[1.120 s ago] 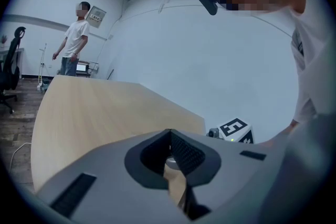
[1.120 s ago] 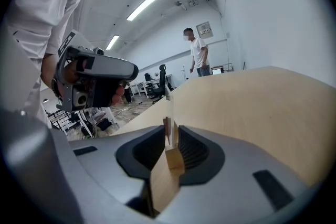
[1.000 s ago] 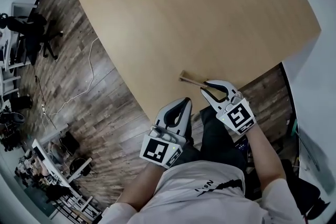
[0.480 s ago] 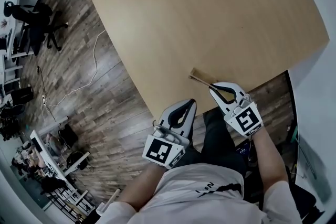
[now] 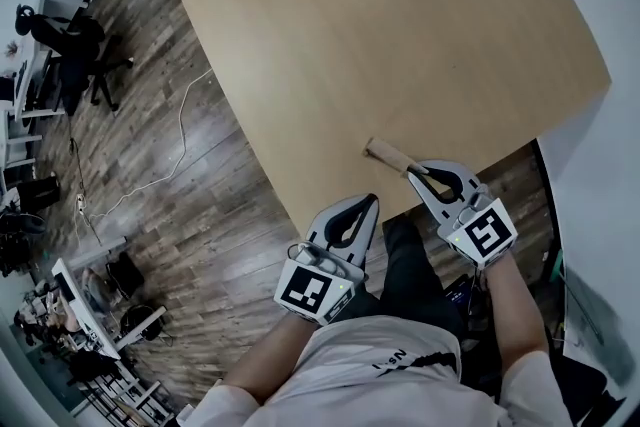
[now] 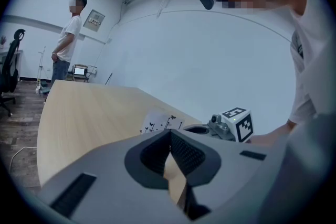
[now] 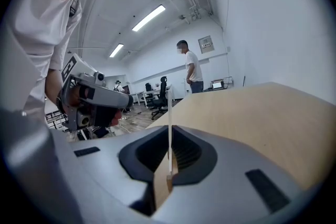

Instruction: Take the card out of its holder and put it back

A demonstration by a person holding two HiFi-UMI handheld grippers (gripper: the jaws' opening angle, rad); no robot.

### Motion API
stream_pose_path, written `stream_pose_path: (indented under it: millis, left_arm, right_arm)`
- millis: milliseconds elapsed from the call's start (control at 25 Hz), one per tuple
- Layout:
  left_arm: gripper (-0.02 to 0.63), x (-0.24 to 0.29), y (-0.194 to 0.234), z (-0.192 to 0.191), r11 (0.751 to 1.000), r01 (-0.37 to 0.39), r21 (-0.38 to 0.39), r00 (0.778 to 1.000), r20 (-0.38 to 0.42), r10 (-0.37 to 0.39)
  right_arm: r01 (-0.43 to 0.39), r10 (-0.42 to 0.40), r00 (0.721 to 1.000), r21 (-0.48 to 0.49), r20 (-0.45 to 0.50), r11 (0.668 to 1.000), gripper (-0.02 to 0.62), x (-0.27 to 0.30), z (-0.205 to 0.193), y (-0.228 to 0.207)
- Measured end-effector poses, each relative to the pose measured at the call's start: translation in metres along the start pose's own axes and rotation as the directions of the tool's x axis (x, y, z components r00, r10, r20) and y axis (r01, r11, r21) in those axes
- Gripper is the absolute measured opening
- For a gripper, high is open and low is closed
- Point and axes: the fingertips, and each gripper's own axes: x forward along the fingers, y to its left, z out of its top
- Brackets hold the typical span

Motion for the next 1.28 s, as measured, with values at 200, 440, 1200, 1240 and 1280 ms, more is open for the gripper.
stream_pose_path:
  millis: [200,440,1200,1240,1280]
  left_arm:
    - [0.014,-0.013,-0.011,0.018,0.999,0.042,0.02,0.999,0.02,-0.042]
    - [0.014,-0.046,-0.028,0.057,0.994,0.097,0.048,0.994,0.04,-0.099]
    - [0.012,-0.134,-0.079,0.133,0.948,0.273,0.161,0.953,0.088,-0.29]
    - [0.012,-0.137,-0.08,0.135,0.948,0.275,0.161,0.952,0.091,-0.292]
    - [0.012,-0.139,-0.081,0.137,0.948,0.276,0.157,0.951,0.095,-0.293]
  right_arm:
    - [0.043,-0.044,0.999,0.031,0.027,0.999,0.026,-0.014,0.035,0.008]
    - [0.087,-0.089,0.995,0.031,0.048,0.996,0.025,-0.033,0.097,0.042]
    - [0.25,-0.248,0.961,0.005,0.122,0.968,0.026,-0.084,0.199,0.128]
    - [0.252,-0.251,0.96,0.006,0.126,0.968,0.025,-0.085,0.2,0.13]
    - [0.255,-0.253,0.959,0.005,0.129,0.967,0.026,-0.086,0.201,0.133]
